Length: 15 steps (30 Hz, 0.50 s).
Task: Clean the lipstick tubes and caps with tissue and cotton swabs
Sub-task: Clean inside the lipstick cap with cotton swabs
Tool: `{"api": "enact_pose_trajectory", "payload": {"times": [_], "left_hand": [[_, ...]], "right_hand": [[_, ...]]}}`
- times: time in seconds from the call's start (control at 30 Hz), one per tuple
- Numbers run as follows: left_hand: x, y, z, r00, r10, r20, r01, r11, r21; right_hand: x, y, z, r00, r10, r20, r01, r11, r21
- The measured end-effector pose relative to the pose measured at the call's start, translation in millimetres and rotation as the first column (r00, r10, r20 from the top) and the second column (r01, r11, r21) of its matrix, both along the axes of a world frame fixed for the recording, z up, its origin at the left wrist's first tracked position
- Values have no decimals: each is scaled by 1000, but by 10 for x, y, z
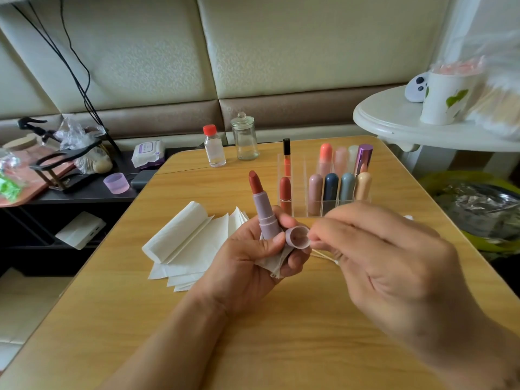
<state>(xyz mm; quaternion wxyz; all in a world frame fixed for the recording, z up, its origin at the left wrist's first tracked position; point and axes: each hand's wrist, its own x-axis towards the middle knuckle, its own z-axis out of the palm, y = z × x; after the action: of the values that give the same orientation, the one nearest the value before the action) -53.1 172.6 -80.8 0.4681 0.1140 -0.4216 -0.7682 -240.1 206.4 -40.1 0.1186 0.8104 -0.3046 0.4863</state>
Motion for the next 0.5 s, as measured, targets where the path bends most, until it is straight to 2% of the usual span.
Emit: {"api": "enact_pose_trajectory", "payload": {"times": [0.17,0.3,0.5], "left_hand": [[4,-3,-5,1000,-15,-2,15,1000,-7],[-7,0,-13,1000,-7,16,7,1000,-8],[-13,3,-31,1000,-5,23,5,1000,-9]], "right_hand": [[1,-6,-12,998,35,59,-40,996,85],[29,-3,-13,998,14,60,-16,1000,27],[12,-1,-7,998,23,63,-27,997,69]]}}
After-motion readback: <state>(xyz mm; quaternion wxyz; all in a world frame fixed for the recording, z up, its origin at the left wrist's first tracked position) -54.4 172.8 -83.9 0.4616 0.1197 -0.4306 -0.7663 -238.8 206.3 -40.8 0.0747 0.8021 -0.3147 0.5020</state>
